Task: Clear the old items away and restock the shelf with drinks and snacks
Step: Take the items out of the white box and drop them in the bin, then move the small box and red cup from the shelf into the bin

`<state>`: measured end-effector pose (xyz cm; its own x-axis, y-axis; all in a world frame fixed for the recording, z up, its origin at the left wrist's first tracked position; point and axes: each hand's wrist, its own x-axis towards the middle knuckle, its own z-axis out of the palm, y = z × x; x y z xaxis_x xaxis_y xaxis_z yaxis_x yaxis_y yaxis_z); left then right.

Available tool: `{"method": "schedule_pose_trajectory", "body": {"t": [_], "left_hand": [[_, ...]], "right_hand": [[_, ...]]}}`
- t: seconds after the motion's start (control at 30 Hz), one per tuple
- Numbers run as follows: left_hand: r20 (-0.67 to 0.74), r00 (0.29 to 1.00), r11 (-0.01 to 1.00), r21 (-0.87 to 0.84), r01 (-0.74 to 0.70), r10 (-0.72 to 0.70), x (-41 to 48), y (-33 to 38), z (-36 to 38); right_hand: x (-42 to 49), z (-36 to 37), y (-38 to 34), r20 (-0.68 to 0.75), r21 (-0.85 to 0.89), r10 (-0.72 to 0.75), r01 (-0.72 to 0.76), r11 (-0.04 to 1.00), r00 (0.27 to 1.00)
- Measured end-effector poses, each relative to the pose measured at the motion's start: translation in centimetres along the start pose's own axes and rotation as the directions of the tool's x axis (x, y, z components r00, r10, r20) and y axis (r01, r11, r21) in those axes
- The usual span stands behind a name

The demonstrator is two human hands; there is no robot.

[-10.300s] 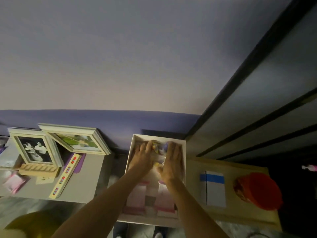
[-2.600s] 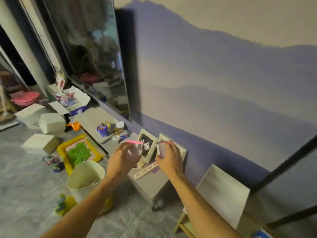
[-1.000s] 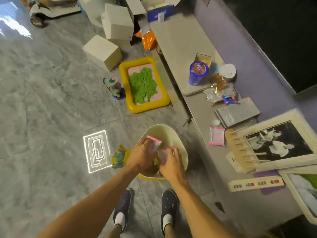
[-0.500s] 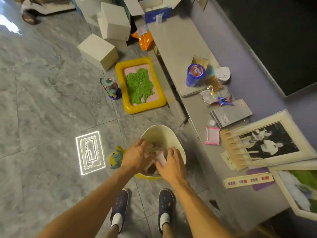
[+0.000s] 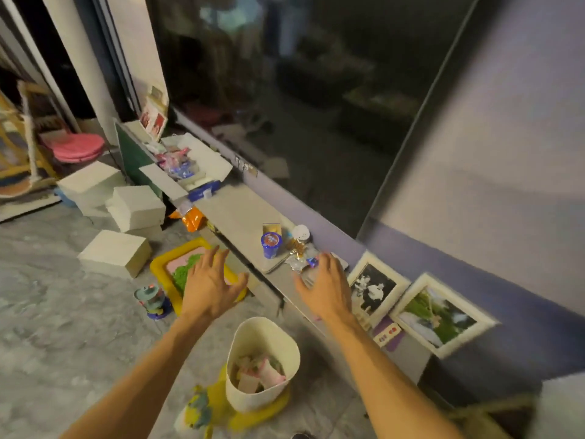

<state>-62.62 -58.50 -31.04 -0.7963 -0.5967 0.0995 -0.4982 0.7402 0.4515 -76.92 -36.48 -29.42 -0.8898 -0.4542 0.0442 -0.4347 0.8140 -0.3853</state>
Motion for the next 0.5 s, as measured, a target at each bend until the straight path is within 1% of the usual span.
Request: {"method": "schedule_pose_trajectory", "body": {"t": [0.1,0.23,0.33,0.43,0.5], "left_hand": [[-0.034,0.995,0.995,-0.002,-0.099,0.099,0.4,3.1,-5.4],[-0.008,0.975,0.975,-0.006,-0.223,0.223,0.1,8.6,-10.3],[0.014,0.946,0.946,-0.030,-0.324,0.324,-0.7,13.8,-11.3],[0.033,0.914,0.914,-0.044,-0.404,0.405,-2.4,19.4,-10.8],[0.050,0.879,0.880,-0.067,-0.471,0.474,-4.1,23.2,-9.7]], "right_hand": [[-2.7,-7.0,-1.2,-0.101,-0.004,0.056,-0.056,0.998,0.993],[-6.2,-14.4,-1.3,-0.194,0.008,0.135,-0.136,0.991,0.972],[-8.5,-18.3,0.2,-0.261,0.004,0.190,-0.195,0.981,0.947],[-11.8,-21.7,3.1,-0.285,-0.001,0.268,-0.280,0.960,0.920],[-14.5,-23.5,5.7,-0.303,0.018,0.321,-0.331,0.943,0.897]]}}
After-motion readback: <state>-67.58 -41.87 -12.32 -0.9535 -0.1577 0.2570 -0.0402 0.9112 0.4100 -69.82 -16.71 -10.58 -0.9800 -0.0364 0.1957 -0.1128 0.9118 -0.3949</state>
